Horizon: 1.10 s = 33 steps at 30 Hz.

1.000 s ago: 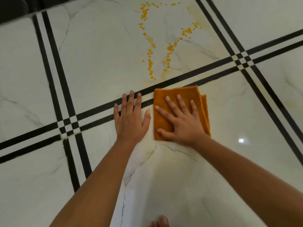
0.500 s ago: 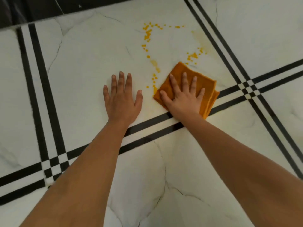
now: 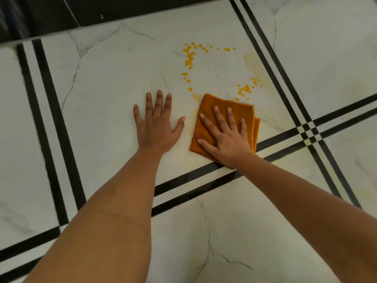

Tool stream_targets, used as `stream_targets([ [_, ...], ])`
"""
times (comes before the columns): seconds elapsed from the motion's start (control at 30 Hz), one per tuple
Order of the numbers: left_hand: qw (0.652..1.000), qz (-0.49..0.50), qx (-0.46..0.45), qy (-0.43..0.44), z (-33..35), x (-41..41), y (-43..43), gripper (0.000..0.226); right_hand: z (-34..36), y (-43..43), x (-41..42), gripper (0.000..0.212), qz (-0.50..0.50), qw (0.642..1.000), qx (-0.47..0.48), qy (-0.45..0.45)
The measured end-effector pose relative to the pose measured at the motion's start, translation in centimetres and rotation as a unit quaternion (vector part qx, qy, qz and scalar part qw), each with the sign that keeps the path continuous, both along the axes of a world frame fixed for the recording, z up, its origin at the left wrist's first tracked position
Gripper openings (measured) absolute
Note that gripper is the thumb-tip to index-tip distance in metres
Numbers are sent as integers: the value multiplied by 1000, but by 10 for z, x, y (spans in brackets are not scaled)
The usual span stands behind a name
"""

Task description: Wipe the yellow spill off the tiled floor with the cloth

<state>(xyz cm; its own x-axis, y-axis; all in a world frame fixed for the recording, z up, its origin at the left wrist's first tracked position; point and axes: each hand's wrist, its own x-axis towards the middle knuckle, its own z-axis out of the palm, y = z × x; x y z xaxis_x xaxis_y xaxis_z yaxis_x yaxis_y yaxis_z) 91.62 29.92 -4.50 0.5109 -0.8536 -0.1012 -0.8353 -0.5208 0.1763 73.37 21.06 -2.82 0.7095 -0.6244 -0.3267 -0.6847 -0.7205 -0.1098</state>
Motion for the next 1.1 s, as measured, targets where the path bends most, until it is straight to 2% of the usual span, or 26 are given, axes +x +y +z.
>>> stream_targets([
  [0.07, 1000, -2, 4, 2, 1, 0, 0, 72, 2, -26, -9, 65, 26, 1000, -7, 11],
  [0.2, 1000, 8, 10, -3, -1, 0, -1, 73, -1, -68, 14, 64, -66, 998, -6, 6],
  [0.37, 999, 35, 15, -10, 0, -5, -6, 78, -8, -81, 31, 62, -27, 999, -26, -26],
  [0.47, 999, 49, -3, 1, 8, -14, -29, 78, -7, -85, 42, 59, -54, 997, -24, -54],
  [0.6, 995, 93, -11, 24, 6, -20, -69, 78, -9, -103, -13, 58, 47, 996, -53, -62],
  [0.73, 993, 107, 22, 34, 4, -25, -82, 79, -11, -161, -19, 58, -2, 998, -33, -48],
  [0.87, 981, 140, 83, 104, 20, -20, -90, 67, -13, -161, -8, 60, 10, 998, -18, -55],
  [0.93, 975, 163, 84, 123, 28, -25, -97, 64, -9, -160, -11, 59, 4, 998, -10, -56],
  [1.1, 988, 121, 73, 64, 25, -48, -95, 61, -7, -144, -14, 60, 31, 998, -4, -50],
])
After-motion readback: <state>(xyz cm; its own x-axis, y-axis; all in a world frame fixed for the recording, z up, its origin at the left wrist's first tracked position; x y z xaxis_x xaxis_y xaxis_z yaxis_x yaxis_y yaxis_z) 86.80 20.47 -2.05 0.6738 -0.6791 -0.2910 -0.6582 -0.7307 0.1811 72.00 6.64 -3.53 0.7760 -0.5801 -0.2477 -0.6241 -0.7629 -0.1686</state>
